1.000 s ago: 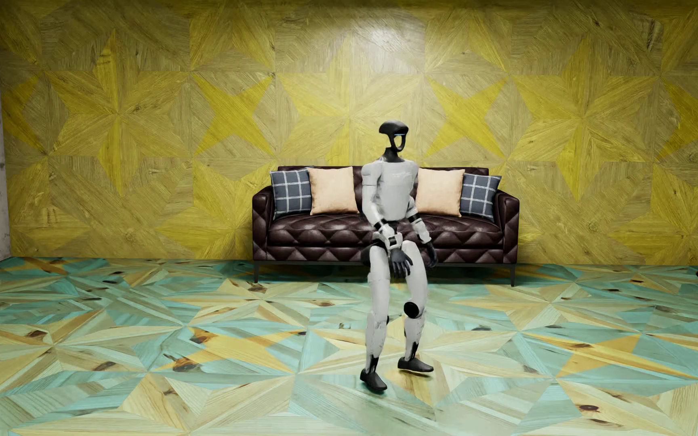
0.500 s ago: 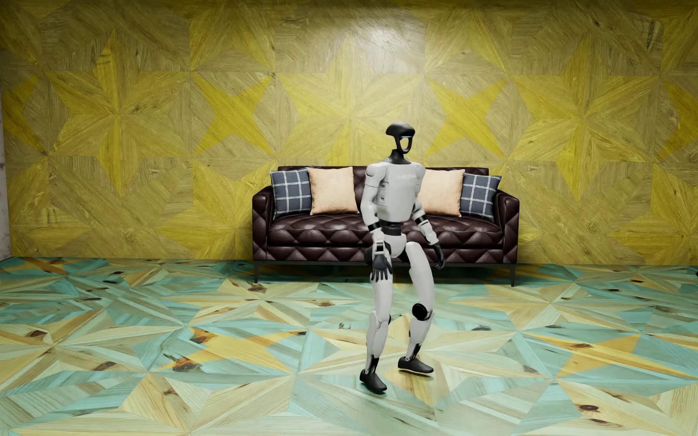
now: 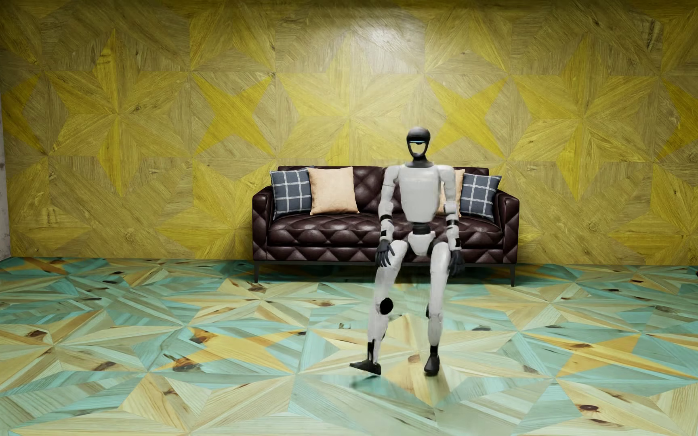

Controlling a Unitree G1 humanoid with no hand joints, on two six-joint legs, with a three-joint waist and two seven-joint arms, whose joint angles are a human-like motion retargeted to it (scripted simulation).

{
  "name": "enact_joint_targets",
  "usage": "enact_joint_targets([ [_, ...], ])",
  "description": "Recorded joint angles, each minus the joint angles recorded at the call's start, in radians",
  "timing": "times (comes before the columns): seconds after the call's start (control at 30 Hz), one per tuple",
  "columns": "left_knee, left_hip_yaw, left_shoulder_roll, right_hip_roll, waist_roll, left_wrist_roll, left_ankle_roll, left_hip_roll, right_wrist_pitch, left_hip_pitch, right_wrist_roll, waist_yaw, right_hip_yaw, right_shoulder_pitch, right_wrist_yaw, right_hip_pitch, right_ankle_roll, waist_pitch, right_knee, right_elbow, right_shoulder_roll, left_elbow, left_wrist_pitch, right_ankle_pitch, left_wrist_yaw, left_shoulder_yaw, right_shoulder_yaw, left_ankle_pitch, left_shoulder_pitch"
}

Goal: Approach the sofa

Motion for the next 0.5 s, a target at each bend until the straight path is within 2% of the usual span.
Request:
enact_joint_targets([
  [0.03,-0.044,0.082,0.013,-0.066,-0.014,0.003,0.007,0.023,-0.004,0.005,0.007,-0.003,-0.223,0.031,0.008,0.036,-0.047,-0.003,0.028,-0.005,0.011,0.03,0.019,0.01,-0.002,0.0,0.017,0.032,-0.007],
  [0.07,-0.091,0.158,0.024,-0.104,-0.021,0.008,0.012,0.049,-0.007,0.019,-0.001,-0.01,-0.364,0.063,0.027,0.08,-0.078,-0.008,0.074,-0.002,0.01,0.058,0.035,0.022,-0.004,-0.001,0.048,0.064,-0.012],
  [0.1,-0.132,0.229,0.033,-0.126,-0.022,0.014,0.015,0.076,-0.004,0.038,-0.014,-0.023,-0.391,0.094,0.052,0.107,-0.107,-0.011,0.156,0.012,-0.003,0.076,0.044,0.023,-0.002,-0.002,0.083,0.092,-0.011],
  [0.17,-0.187,0.355,0.048,-0.157,-0.014,0.022,0.017,0.134,0.024,0.074,-0.023,-0.05,-0.303,0.152,0.091,0.138,-0.112,-0.015,0.353,0.066,-0.046,0.079,0.037,0.012,0.008,-0.008,0.12,0.137,0.0],
  [0.23,-0.219,0.465,0.061,-0.197,-0.01,0.011,0.017,0.191,0.082,0.094,0.018,-0.064,-0.253,0.225,0.073,0.211,-0.127,-0.025,0.467,0.136,-0.085,0.047,0.01,-0.008,0.042,-0.003,0.052,0.177,0.008],
  [0.27,-0.228,0.518,0.065,-0.227,-0.01,-0.003,0.016,0.218,0.113,0.101,0.058,-0.067,-0.264,0.263,0.034,0.269,-0.157,-0.031,0.477,0.168,-0.099,0.027,-0.003,-0.019,0.062,0.002,-0.024,0.197,0.008],
  [0.3,-0.239,0.569,0.067,-0.263,-0.013,-0.018,0.013,0.242,0.146,0.108,0.106,-0.064,-0.32,0.3,-0.007,0.347,-0.193,-0.039,0.453,0.196,-0.11,0.006,-0.012,-0.03,0.079,0.007,-0.115,0.217,0.005],
  [0.33,-0.245,0.623,0.067,-0.304,-0.017,-0.041,0.008,0.268,0.166,0.116,0.143,-0.055,-0.443,0.335,-0.035,0.449,-0.225,-0.048,0.405,0.215,-0.125,-0.016,-0.023,-0.044,0.093,0.016,-0.191,0.237,-0.001],
  [0.37,-0.252,0.678,0.068,-0.333,-0.022,-0.061,0.002,0.297,0.171,0.124,0.163,-0.042,-0.614,0.363,-0.039,0.564,-0.261,-0.057,0.343,0.226,-0.142,-0.038,-0.032,-0.055,0.106,0.02,-0.237,0.262,-0.008],
  [0.4,-0.251,0.733,0.071,-0.337,-0.025,-0.086,-0.004,0.338,0.17,0.133,0.162,-0.03,-0.787,0.384,-0.023,0.669,-0.244,-0.064,0.283,0.228,-0.162,-0.055,-0.048,-0.043,0.119,0.04,-0.249,0.287,-0.01],
  [0.43,-0.252,0.791,0.065,-0.308,-0.027,-0.114,-0.022,0.386,0.17,0.146,0.136,-0.023,-0.917,0.382,0.004,0.74,-0.036,-0.069,0.22,0.232,-0.168,-0.076,-0.057,0.008,0.139,0.074,-0.219,0.315,-0.009],
  [0.47,-0.264,0.845,0.066,-0.261,-0.025,-0.145,-0.021,0.445,0.154,0.174,0.104,-0.032,-0.871,0.361,0.049,0.705,0.057,-0.067,0.197,0.236,-0.172,-0.107,-0.066,-0.001,0.157,0.121,-0.172,0.345,0.008],
  [0.5,-0.261,0.876,0.057,-0.198,-0.016,-0.178,-0.004,0.527,0.146,0.191,0.065,-0.043,-0.778,0.317,0.098,0.64,0.033,-0.062,0.201,0.252,-0.154,-0.145,-0.062,-0.028,0.175,0.174,-0.117,0.345,0.031],
])
